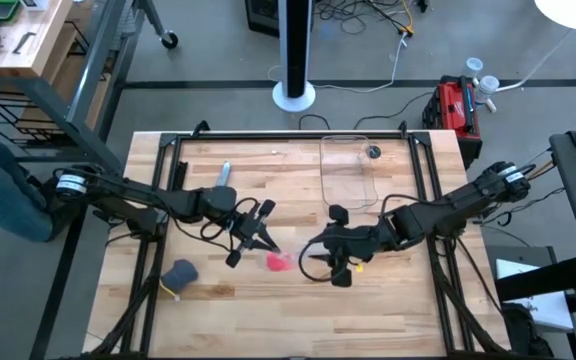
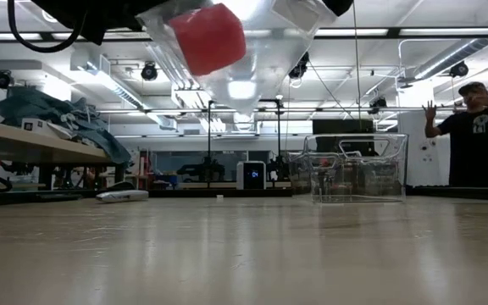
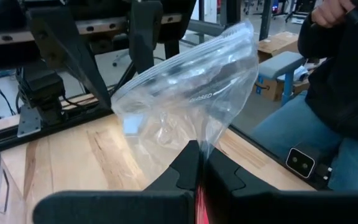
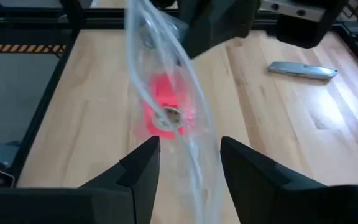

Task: Roll bandage
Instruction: Close the transparent zip bag

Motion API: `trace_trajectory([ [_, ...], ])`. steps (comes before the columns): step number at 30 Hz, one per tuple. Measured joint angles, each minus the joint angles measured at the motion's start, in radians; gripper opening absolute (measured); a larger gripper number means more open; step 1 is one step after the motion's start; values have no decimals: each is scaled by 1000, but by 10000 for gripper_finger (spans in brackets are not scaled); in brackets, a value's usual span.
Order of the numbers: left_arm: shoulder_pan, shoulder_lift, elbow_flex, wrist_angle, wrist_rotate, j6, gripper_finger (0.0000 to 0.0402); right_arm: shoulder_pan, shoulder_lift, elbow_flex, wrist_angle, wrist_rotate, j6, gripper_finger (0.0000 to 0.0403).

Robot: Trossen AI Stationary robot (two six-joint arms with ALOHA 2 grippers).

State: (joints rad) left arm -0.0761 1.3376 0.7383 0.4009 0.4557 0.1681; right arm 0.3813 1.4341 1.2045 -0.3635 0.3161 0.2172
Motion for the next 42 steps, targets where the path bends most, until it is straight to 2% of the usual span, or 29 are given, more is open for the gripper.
trace_trajectory([
  [4,0,0,0,0,0,-4,0,0,-13,4,2,28,-22,161],
  [8,0,0,0,3,0,-2,0,0,-9,14,9,-7,-46,159],
  [18,-1,0,0,10,0,-6,0,-9,40,15,10,-2,-72,166],
  [21,-1,0,0,10,0,-8,0,-9,40,15,21,-2,-76,137],
  [25,-1,0,0,10,0,-13,0,-8,40,14,36,-2,-120,30],
  [26,-1,0,0,9,0,-24,0,-7,40,14,41,-1,-134,16],
  [35,1,-12,0,-77,-1,-206,3,-6,40,-23,58,25,-100,2],
  [38,1,-16,0,-75,-1,-246,23,-7,40,-56,98,25,-79,1],
  [42,1,-28,0,-72,-19,-309,71,-7,28,-105,161,24,-74,1],
])
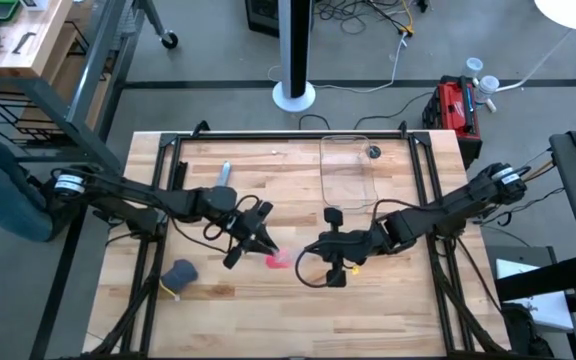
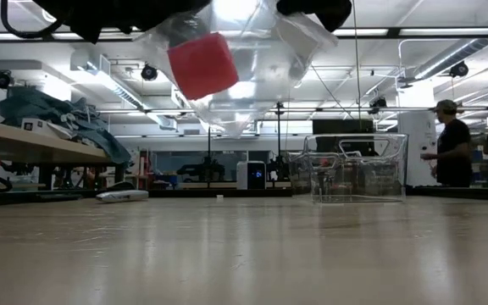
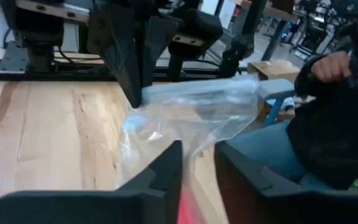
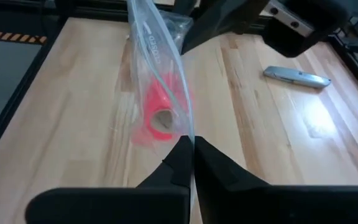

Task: Roll bandage
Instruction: Close the transparent zip bag

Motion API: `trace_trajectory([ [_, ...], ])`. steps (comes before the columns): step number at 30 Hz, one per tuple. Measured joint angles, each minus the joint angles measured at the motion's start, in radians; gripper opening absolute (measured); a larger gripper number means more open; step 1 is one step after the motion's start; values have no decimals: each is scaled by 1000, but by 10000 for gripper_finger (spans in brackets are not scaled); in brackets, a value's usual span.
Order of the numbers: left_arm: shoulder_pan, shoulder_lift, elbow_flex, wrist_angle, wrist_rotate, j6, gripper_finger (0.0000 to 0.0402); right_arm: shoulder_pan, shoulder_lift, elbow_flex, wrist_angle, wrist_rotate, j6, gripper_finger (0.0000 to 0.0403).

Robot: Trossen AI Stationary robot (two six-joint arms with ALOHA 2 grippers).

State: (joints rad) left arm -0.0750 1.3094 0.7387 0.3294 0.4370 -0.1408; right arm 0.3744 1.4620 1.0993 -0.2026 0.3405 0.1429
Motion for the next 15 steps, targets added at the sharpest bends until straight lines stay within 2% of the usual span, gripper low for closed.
trace_trajectory([
  [5,0,-11,0,-21,-9,-26,143,-4,-34,-57,28,5,51,1],
  [7,-1,-11,0,-43,-9,-26,167,-8,-47,-66,29,49,81,1],
  [10,-1,-10,0,-41,-21,-7,194,-10,-62,-83,22,169,163,0],
  [12,-1,-10,0,-33,-68,26,206,-17,-64,-87,21,185,205,0],
  [15,-1,-10,0,-16,-206,51,218,-23,-64,-87,22,184,232,0],
])
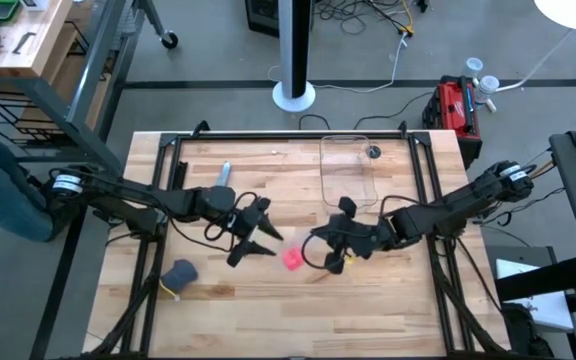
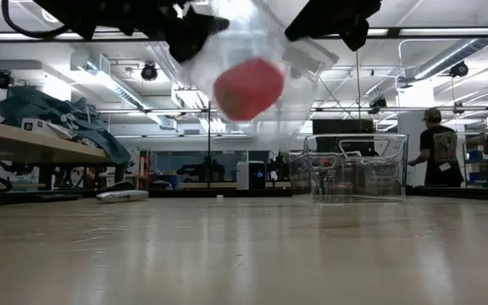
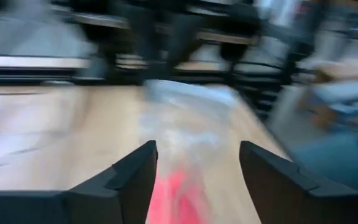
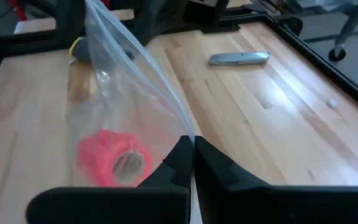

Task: Roll bandage
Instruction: Close the transparent zip bag

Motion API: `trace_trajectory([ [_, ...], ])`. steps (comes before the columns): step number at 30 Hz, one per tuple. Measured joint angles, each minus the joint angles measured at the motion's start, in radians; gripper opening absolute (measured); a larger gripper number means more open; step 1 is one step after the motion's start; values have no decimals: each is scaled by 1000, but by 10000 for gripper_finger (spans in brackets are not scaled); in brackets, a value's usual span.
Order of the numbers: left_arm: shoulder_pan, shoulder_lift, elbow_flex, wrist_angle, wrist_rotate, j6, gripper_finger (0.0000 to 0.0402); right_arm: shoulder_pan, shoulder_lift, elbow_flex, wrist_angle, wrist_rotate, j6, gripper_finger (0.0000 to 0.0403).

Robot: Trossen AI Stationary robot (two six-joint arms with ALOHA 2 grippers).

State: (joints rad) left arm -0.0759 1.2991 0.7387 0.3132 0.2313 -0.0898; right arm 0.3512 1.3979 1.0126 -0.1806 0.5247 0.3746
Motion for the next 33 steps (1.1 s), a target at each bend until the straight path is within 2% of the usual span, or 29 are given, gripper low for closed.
trace_trajectory([
  [2,0,0,0,14,-113,2,225,-2,0,4,2,-1,28,0],
  [4,1,0,0,34,-180,17,231,-3,-1,8,2,-2,53,0],
  [10,-3,2,0,78,-152,55,240,-5,-3,18,2,-27,81,0],
  [15,-2,8,0,136,-154,66,231,-5,-3,25,13,-38,81,0],
  [19,-2,8,0,107,-153,76,222,-5,-3,25,29,-38,80,0],
  [22,-2,8,-1,102,-146,110,171,-5,-3,25,38,-39,79,0],
  [26,-2,8,-1,96,-132,149,34,-5,-3,25,40,-46,79,8],
  [27,-2,8,-1,97,-129,150,18,-5,-3,25,40,-64,79,12],
  [33,-2,7,-1,97,-113,160,2,-5,-20,25,11,-117,39,65],
])
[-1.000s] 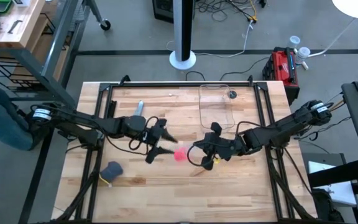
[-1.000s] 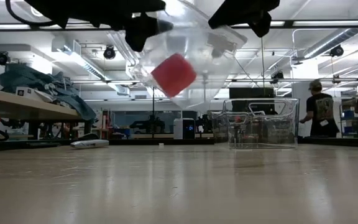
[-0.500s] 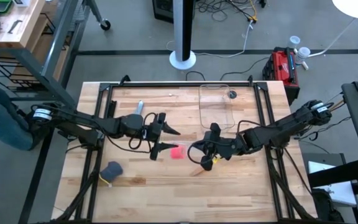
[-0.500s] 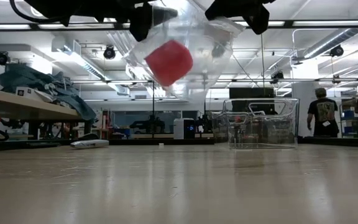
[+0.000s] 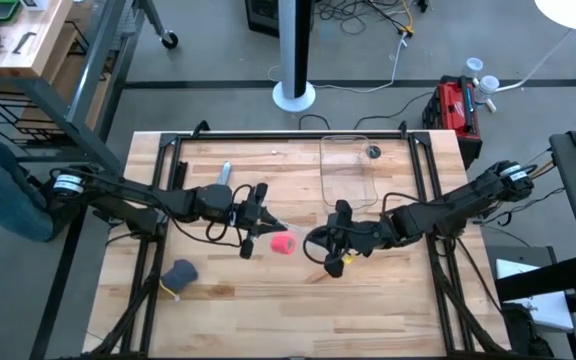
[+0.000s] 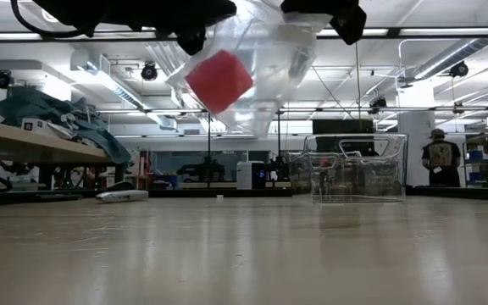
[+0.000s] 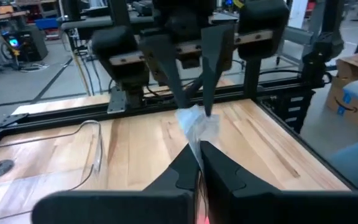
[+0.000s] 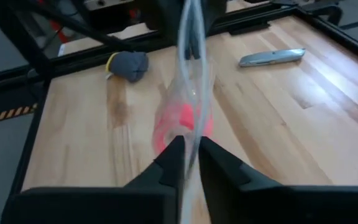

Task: Roll bandage
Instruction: Close the transparent zip bag

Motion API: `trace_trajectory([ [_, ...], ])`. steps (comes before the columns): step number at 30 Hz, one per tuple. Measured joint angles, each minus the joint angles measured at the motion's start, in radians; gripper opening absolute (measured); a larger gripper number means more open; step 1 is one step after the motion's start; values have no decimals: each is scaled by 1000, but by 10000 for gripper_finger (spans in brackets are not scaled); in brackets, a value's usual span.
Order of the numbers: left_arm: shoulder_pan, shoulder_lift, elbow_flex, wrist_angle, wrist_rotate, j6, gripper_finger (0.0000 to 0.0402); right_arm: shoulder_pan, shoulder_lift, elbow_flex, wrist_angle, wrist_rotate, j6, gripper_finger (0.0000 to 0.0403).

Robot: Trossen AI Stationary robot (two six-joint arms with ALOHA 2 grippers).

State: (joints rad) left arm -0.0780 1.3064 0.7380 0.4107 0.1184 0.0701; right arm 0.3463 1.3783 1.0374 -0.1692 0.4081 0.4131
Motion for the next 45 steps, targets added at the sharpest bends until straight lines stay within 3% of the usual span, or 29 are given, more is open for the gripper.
trace_trajectory([
  [10,-5,-1,0,0,110,31,0,-2,5,42,49,37,-76,163],
  [21,-7,-1,0,-10,110,50,0,-7,133,142,121,37,-216,212],
  [31,-56,-1,0,-7,109,232,0,-33,201,217,124,29,-231,217],
  [45,-74,-2,0,1,37,291,0,-39,210,235,130,-49,-188,164],
])
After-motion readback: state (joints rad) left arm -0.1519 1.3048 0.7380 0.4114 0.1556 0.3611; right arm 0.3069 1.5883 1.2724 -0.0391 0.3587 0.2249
